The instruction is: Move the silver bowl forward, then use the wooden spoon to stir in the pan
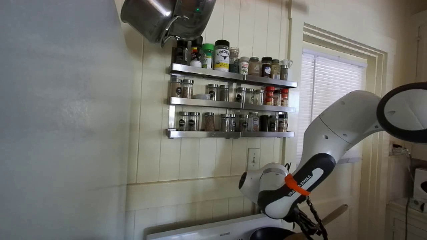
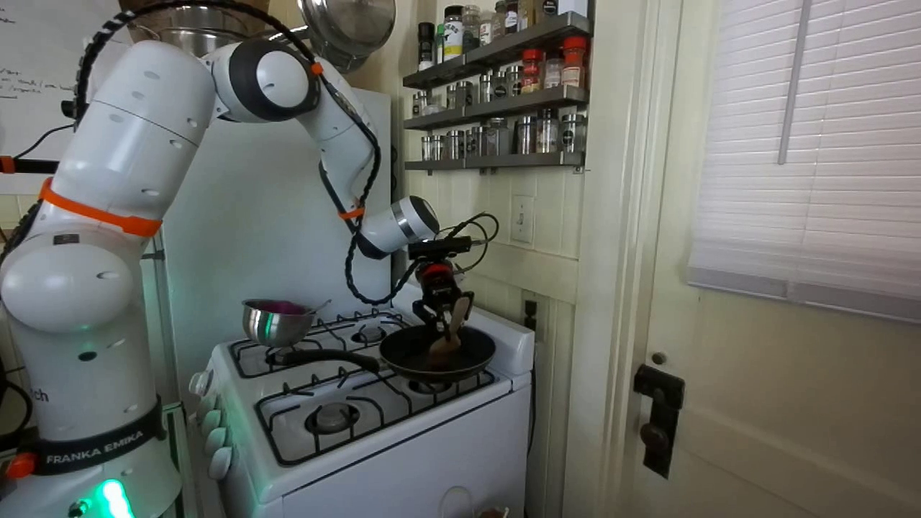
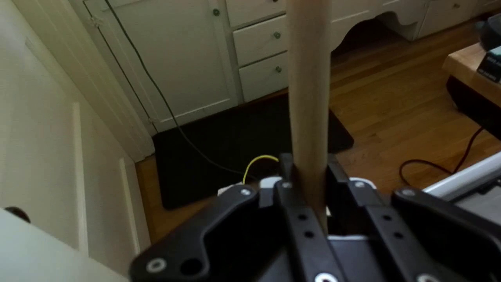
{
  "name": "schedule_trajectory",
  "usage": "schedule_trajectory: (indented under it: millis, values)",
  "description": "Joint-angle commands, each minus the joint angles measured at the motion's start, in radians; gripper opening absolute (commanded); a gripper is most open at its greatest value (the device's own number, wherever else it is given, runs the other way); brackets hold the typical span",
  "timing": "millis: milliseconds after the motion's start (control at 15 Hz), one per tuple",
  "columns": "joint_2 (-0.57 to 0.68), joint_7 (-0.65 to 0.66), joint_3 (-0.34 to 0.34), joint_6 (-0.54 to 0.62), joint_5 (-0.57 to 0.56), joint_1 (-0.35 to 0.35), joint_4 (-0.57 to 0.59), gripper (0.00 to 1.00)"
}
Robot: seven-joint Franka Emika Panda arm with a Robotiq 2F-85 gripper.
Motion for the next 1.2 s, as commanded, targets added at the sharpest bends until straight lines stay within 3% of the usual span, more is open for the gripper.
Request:
schedule_trajectory:
  millis: [0, 333, 733, 800, 933, 1133]
  values:
    - [-0.003, -0.013, 0.02, 0.137, 0.031, -0.004, -0.01, 0.05]
    - [-0.014, -0.017, 0.009, 0.326, 0.038, -0.021, -0.079, 0.05]
    - [-0.041, -0.02, -0.01, 0.419, 0.059, -0.035, -0.153, 0.05]
    - [-0.045, -0.021, -0.012, 0.429, 0.064, -0.037, -0.162, 0.46]
    - [-0.046, -0.029, -0.015, 0.44, 0.073, -0.04, -0.171, 0.52]
    - [-0.053, -0.03, -0.017, 0.439, 0.076, -0.039, -0.186, 0.74]
